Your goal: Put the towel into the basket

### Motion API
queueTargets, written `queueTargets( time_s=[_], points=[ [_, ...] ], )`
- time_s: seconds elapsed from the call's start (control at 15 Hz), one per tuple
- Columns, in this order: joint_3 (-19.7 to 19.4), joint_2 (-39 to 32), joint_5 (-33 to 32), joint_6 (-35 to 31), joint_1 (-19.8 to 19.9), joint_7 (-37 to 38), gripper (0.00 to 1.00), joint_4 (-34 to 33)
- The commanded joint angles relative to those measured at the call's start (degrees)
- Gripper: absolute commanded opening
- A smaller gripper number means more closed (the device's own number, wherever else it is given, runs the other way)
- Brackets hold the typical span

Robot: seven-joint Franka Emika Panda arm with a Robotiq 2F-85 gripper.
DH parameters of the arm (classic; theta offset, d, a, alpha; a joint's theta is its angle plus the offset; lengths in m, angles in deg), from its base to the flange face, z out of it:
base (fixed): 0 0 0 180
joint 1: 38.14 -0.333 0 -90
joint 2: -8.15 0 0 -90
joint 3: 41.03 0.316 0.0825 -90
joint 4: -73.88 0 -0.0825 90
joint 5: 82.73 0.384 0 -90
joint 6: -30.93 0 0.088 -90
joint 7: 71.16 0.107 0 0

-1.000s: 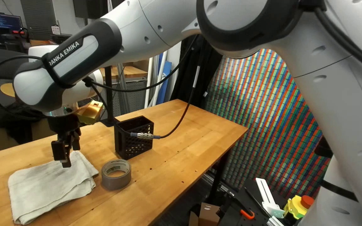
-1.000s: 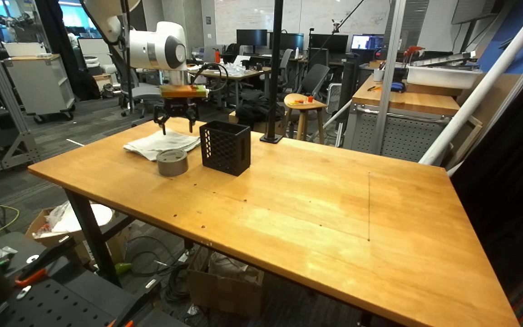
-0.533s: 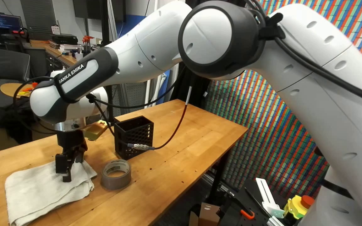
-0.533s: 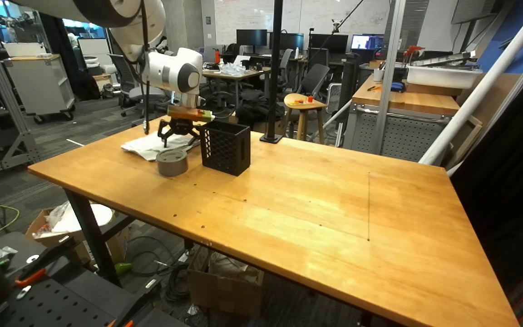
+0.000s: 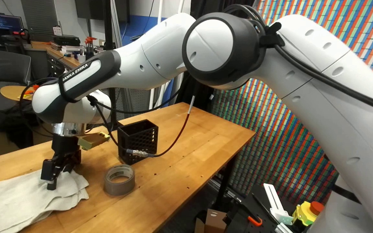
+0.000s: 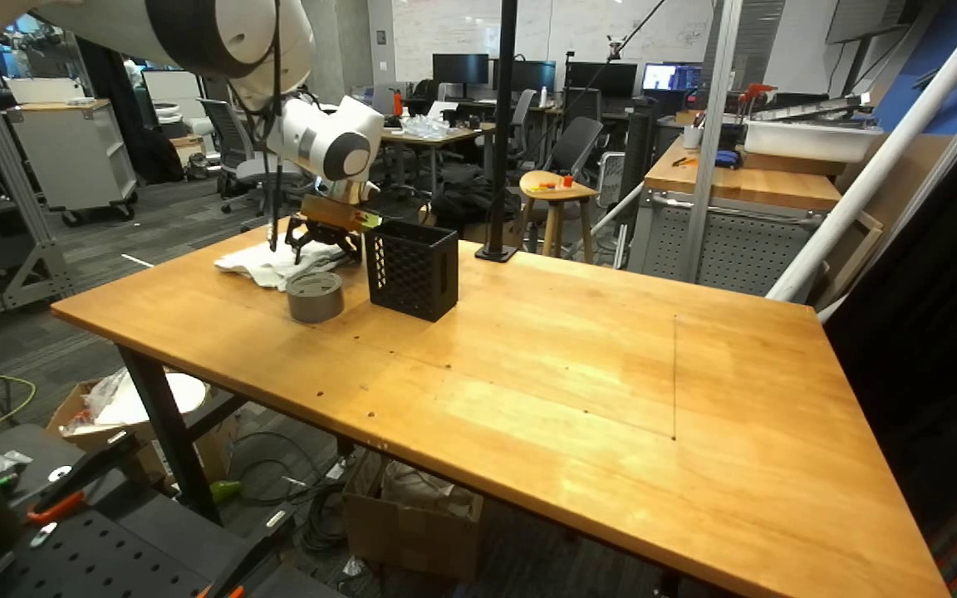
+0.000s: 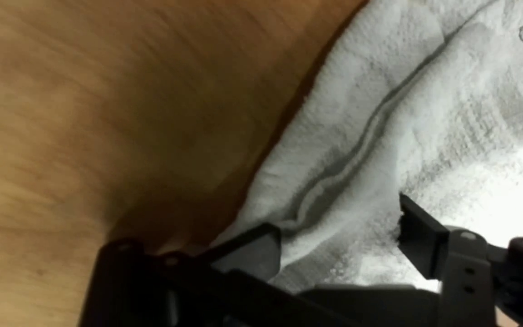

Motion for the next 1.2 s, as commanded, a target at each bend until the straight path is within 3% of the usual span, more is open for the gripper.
queueTargets(
  time_s=[0.0, 0.4, 0.73, 1.13],
  points=[
    [1.21, -0.03, 1.94, -3.69, 1.12, 0.11, 0.45, 1.51],
    [0.31, 3.06, 0.98, -3.17, 1.68, 0.33, 0.03, 3.74],
    [-2.06, 9.67, -1.72, -3.5, 1.61, 1.58, 0.02, 8.83],
    [-5.48, 24.31, -5.83, 0.49, 2.13, 4.74, 0.03, 16.17]
  ],
)
